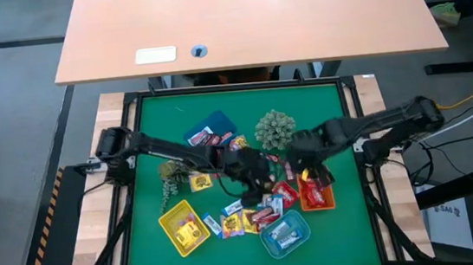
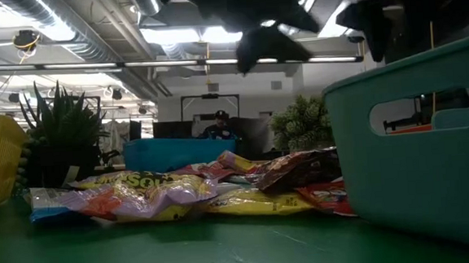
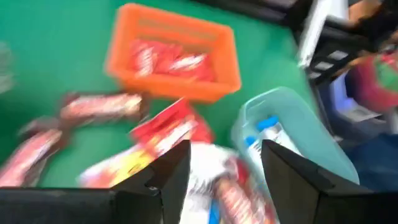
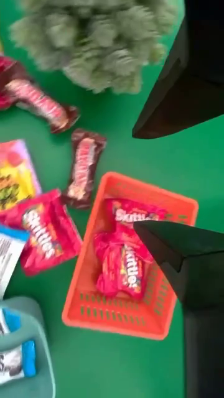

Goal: Sort candy
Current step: Put the brown chocolate into the blue bin

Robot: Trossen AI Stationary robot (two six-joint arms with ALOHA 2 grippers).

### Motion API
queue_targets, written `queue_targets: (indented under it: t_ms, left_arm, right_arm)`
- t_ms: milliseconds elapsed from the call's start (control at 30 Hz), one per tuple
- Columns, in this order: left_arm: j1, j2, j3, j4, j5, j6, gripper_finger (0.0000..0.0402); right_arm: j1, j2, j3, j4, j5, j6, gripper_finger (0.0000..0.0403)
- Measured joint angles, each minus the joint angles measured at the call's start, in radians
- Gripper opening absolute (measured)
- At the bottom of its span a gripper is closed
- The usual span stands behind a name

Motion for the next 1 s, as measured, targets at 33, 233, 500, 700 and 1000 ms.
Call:
queue_targets:
  t_ms: [33,233,500,700,1000]
  left_arm:
    - [0.007,-0.022,0.0,-0.056,-0.018,0.021,0.0181]
    - [0.017,-0.149,0.0,-0.276,-0.165,0.117,0.0181]
    - [0.014,-0.244,0.0,-0.297,-0.429,0.153,0.0181]
    - [0.014,-0.236,0.0,-0.306,-0.436,0.152,0.0181]
    - [0.013,-0.235,0.0,-0.313,-0.435,0.151,0.0181]
  right_arm:
    - [-0.025,-0.03,-0.029,0.013,-0.004,0.001,0.0227]
    - [-0.164,-0.229,-0.254,0.253,-0.003,0.103,0.0227]
    - [-0.239,-0.291,-0.485,0.612,-0.003,0.419,0.0227]
    - [-0.239,-0.213,-0.533,0.69,-0.002,0.646,0.0227]
    - [-0.238,-0.076,-0.533,0.656,0.004,0.834,0.0227]
